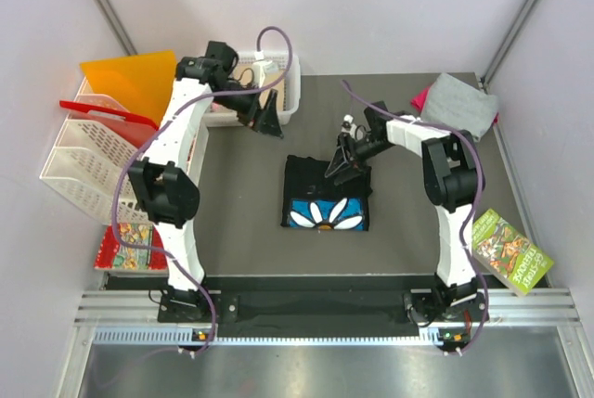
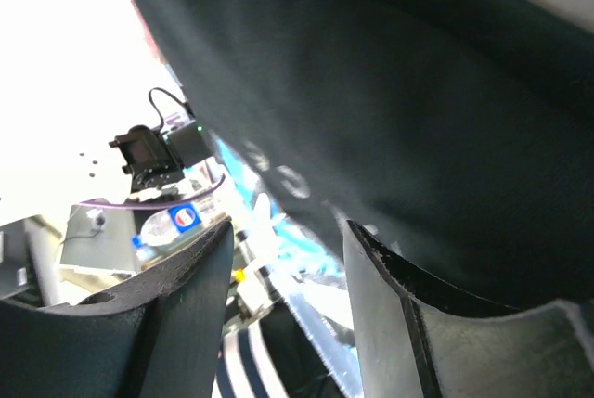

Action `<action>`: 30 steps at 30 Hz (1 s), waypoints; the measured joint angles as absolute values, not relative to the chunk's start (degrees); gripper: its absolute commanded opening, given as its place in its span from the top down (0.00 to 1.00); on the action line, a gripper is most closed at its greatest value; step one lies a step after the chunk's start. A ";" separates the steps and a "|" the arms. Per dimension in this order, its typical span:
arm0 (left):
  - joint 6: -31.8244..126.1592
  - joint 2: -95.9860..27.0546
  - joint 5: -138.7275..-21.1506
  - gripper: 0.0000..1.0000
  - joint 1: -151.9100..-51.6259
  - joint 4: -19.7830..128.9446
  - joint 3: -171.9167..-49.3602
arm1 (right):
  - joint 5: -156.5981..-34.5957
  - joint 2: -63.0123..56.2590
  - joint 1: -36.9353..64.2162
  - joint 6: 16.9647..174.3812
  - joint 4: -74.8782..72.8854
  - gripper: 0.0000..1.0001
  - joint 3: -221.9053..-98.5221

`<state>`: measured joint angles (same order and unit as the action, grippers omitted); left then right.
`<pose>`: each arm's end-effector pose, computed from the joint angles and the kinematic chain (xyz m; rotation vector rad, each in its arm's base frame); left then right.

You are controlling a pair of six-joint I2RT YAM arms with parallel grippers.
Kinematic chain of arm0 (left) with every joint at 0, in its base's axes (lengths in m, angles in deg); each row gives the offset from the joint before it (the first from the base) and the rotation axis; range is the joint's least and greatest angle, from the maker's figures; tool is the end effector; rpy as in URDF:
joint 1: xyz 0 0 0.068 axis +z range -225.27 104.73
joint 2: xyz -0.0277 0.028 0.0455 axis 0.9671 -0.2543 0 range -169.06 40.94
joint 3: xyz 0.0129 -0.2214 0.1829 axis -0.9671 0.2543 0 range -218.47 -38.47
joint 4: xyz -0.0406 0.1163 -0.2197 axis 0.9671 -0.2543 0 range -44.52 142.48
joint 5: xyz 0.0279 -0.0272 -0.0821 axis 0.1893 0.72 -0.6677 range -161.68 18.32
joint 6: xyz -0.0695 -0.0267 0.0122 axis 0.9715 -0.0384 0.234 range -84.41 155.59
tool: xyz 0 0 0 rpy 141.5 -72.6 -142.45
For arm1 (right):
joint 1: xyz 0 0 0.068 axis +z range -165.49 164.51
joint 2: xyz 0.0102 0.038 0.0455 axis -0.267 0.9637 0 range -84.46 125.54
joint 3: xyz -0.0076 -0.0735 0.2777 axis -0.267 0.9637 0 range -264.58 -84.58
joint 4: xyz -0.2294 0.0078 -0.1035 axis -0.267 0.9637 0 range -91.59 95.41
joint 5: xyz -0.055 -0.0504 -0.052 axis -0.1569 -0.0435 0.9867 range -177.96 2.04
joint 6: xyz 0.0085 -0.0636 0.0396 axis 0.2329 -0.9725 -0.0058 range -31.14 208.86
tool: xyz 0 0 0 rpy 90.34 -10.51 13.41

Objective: Fold and stack the t-shirts
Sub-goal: Smooth out wrinkles on the folded tshirt

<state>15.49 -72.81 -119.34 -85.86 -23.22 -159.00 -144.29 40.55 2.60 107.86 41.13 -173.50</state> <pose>0.3850 -0.1198 0.3473 0.8646 2.3700 -1.0680 0.3887 0.1826 0.1450 0.1175 -2.6441 -1.4240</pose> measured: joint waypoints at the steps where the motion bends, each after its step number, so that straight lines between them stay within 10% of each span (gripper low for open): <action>1: 14.44 -73.10 -120.21 0.12 -86.82 -23.27 -160.25 | -143.83 39.94 2.45 107.95 41.00 0.48 -173.53; 15: 3.12 -78.61 -116.50 0.34 -108.06 -23.88 -149.80 | -128.42 49.97 -5.53 108.17 39.27 0.46 -199.21; 23: -0.31 -79.66 -111.05 0.93 -109.70 -24.10 -143.61 | -130.52 55.55 -8.57 108.39 40.10 0.47 -199.97; 30: -0.84 -80.42 -107.77 1.00 -113.33 -24.32 -140.11 | -134.02 55.09 -9.29 107.86 39.01 0.50 -196.72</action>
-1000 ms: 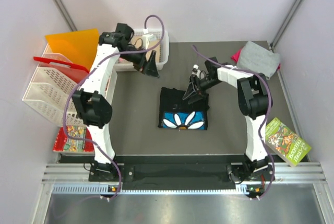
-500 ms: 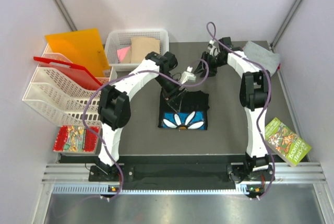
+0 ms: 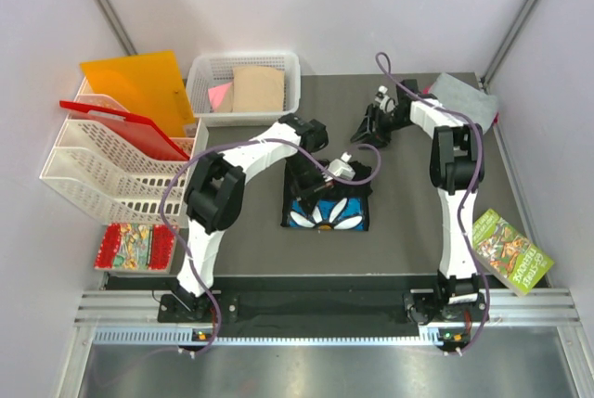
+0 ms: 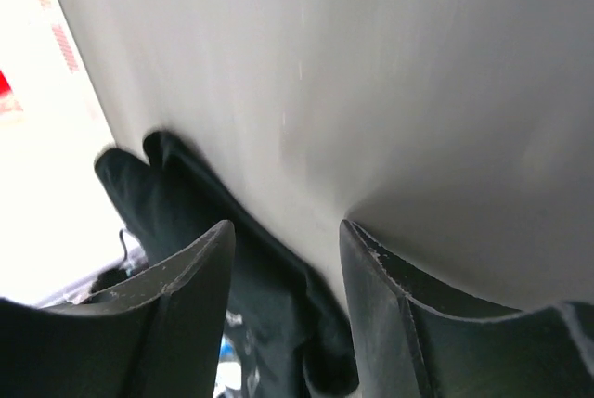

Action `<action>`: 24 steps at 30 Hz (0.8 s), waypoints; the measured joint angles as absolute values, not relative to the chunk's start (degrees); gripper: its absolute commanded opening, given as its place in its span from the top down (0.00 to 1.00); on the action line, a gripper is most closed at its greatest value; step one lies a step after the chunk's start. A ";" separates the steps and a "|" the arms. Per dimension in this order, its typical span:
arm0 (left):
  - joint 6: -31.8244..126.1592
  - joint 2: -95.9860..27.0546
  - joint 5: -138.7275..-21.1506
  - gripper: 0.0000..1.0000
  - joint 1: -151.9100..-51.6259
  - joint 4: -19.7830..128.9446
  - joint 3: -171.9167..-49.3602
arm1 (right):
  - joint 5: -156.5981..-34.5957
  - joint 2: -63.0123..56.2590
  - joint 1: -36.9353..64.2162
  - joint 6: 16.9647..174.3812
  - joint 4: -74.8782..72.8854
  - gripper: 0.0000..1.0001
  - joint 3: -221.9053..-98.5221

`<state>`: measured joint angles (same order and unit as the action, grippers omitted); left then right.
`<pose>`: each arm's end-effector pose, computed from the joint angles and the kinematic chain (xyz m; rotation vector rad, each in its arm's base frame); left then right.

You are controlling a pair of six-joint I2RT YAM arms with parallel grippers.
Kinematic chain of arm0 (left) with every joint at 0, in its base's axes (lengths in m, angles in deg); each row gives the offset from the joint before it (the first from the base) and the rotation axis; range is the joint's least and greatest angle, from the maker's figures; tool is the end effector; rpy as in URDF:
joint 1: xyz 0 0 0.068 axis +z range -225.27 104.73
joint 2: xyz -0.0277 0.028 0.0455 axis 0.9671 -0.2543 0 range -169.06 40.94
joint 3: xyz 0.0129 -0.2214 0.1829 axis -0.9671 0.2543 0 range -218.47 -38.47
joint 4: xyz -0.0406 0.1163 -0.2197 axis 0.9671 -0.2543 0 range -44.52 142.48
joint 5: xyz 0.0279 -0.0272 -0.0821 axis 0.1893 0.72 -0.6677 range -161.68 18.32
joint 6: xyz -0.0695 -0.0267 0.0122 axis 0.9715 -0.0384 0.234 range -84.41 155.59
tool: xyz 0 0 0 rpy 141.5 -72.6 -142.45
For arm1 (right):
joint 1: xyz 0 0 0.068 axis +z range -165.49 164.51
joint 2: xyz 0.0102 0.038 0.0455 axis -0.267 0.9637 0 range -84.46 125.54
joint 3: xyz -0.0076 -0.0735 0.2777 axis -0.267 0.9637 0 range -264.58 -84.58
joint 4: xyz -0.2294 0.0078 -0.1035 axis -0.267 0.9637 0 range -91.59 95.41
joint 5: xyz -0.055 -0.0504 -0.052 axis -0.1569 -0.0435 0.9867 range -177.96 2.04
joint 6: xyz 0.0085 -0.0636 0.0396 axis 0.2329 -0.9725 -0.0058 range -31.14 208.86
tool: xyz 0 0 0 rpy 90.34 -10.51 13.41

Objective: Fold and stack the t-shirts
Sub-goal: Smooth out wrinkles on the folded tshirt

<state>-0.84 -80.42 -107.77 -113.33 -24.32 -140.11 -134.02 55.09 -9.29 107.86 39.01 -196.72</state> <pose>0.2858 -0.2713 0.2046 -1.6982 -2.3218 0.9347 0.5045 0.1008 0.1301 0.0792 2.6982 1.2301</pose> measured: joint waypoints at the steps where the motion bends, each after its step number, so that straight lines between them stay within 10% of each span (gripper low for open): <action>1: -0.84 -80.99 -107.71 1.00 -113.62 -24.23 -139.87 | -134.65 54.48 -9.29 107.60 38.88 0.51 -195.34; 24: -1.03 -93.16 -100.12 1.00 -103.87 -28.91 -142.10 | -135.70 38.91 -2.34 104.69 38.24 0.57 -166.60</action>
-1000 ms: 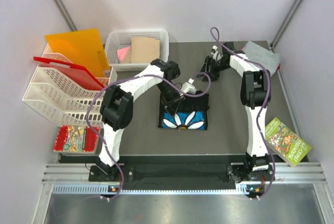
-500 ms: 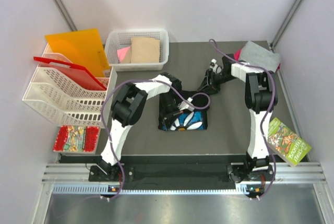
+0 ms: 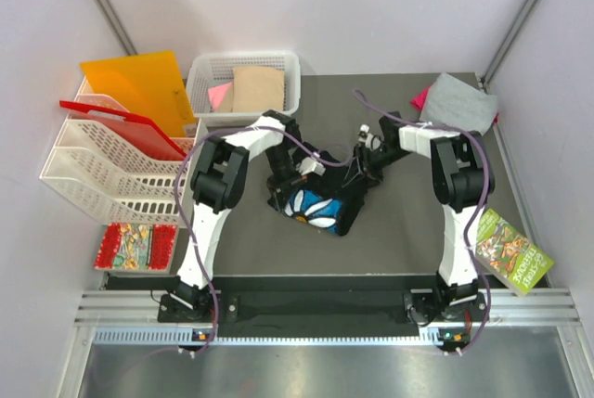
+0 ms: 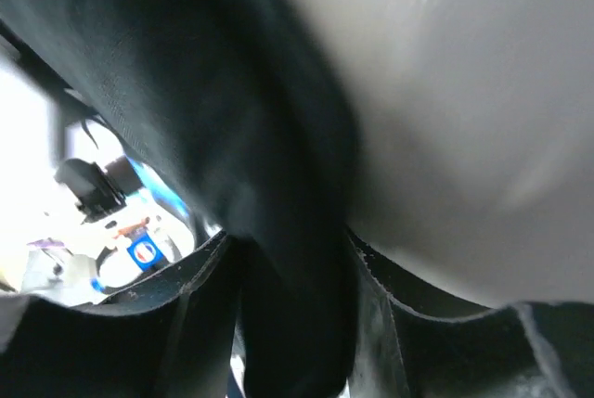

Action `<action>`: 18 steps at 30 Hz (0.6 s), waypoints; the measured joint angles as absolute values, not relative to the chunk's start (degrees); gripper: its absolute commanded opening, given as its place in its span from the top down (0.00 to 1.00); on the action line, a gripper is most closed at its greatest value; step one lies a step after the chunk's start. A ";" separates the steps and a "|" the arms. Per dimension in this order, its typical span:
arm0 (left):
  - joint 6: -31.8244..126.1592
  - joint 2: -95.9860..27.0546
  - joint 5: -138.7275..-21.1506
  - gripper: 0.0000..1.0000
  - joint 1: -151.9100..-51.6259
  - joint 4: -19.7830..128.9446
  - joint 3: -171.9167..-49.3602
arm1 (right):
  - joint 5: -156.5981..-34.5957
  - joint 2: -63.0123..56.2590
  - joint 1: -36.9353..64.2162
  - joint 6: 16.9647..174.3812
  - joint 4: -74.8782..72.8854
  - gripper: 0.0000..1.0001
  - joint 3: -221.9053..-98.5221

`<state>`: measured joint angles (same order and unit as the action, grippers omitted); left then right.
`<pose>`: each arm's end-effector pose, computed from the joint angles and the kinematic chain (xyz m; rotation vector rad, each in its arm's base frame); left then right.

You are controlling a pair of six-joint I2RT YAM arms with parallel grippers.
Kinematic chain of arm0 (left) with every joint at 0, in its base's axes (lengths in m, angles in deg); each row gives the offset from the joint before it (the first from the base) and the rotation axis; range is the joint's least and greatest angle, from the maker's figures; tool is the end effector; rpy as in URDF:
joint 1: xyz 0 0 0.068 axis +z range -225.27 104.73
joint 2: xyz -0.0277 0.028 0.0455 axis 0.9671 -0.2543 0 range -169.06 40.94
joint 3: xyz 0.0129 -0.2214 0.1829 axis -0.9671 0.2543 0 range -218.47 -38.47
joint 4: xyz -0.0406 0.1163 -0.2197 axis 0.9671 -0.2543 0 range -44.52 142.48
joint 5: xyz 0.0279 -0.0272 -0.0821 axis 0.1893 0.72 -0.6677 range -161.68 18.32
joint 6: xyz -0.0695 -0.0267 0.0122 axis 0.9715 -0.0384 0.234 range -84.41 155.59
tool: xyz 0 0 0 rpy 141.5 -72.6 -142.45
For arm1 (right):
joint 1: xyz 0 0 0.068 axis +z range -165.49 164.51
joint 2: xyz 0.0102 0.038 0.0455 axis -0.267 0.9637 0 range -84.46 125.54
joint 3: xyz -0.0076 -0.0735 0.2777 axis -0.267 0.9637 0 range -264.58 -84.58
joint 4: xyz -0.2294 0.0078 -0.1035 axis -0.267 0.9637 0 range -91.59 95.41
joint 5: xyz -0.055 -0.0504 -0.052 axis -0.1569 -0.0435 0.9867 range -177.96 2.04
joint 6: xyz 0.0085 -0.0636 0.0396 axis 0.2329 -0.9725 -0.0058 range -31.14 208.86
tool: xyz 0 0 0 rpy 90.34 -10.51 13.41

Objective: Fold and stack the t-shirts
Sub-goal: Smooth out wrinkles on the folded tshirt

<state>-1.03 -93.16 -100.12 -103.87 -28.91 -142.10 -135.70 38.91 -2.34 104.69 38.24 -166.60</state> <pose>0.3355 -0.2174 0.1261 -1.3485 -2.3539 0.7216 0.3858 0.1384 0.1210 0.0300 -2.8073 -1.2563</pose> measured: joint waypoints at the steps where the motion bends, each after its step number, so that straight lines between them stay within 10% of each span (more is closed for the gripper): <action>1: -1.10 -93.71 -99.14 1.00 -102.58 -29.26 -144.03 | -135.44 37.97 -1.75 104.56 38.37 0.57 -165.22; 18: -3.28 -95.79 -91.21 1.00 -96.17 -27.03 -159.24 | -125.98 29.28 2.03 103.14 44.62 0.33 -157.83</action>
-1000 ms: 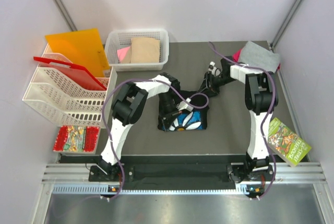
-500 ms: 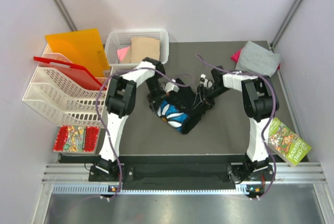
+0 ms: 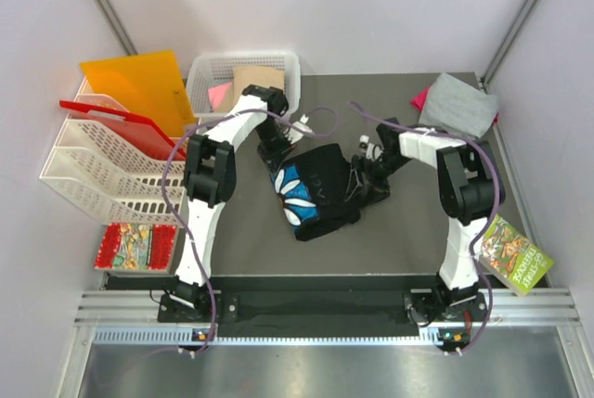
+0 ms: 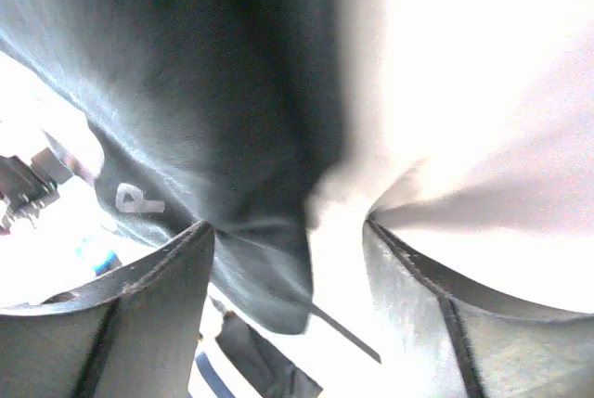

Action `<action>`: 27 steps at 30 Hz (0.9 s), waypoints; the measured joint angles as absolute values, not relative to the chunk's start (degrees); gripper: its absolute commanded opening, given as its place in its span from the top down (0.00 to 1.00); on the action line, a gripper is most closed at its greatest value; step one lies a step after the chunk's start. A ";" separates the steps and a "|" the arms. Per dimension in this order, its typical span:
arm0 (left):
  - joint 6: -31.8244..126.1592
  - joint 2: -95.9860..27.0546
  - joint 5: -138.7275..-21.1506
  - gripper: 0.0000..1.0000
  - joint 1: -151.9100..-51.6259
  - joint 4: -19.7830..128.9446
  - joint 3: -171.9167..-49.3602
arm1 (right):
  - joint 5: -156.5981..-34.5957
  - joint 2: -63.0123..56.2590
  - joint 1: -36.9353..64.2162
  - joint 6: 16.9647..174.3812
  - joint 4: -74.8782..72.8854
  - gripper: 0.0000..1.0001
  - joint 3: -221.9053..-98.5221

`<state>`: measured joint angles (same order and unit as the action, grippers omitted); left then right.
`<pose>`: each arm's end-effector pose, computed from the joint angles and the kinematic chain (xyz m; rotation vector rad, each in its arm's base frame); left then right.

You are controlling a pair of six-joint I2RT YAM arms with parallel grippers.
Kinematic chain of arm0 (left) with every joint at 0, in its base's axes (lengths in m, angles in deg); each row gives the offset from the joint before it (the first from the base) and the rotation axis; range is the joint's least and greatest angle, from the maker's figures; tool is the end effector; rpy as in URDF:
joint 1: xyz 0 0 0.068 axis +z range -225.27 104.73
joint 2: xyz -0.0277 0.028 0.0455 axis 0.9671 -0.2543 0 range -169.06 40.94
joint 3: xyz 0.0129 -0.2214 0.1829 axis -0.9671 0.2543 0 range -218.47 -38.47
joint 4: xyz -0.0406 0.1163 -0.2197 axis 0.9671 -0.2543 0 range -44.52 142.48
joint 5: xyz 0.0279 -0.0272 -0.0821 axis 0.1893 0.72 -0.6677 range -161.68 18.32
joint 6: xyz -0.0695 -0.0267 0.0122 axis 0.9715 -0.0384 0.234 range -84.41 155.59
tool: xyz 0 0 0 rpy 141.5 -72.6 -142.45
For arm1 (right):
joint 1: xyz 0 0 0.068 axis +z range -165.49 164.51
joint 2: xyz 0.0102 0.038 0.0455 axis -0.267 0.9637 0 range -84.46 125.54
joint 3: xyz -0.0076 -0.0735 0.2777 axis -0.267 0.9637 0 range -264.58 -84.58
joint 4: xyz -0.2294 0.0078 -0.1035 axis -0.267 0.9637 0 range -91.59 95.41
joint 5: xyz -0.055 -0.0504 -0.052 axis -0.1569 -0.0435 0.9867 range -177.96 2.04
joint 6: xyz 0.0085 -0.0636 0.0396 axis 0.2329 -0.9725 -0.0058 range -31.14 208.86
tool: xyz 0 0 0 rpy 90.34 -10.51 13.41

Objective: Fold and stack the t-shirts
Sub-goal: Smooth out wrinkles on the folded tshirt

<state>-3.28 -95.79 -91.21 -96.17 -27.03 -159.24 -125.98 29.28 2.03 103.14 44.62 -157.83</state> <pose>0.4153 -0.1813 0.1647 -1.4998 -2.6603 0.5420 0.3285 0.1447 0.1382 0.1089 -2.8534 -0.9687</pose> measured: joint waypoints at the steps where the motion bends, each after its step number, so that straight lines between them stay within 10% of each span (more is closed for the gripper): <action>1: -3.46 -95.57 -91.21 1.00 -96.22 -27.07 -160.35 | -125.54 29.45 0.65 102.99 44.76 0.32 -158.53; 27: -1.51 -86.67 -94.14 0.93 -106.16 -24.99 -152.40 | -150.87 42.52 -2.58 107.43 28.98 0.30 -165.90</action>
<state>-1.51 -86.67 -94.14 -106.16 -24.99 -152.40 -150.87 42.52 -2.58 107.43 28.98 -165.90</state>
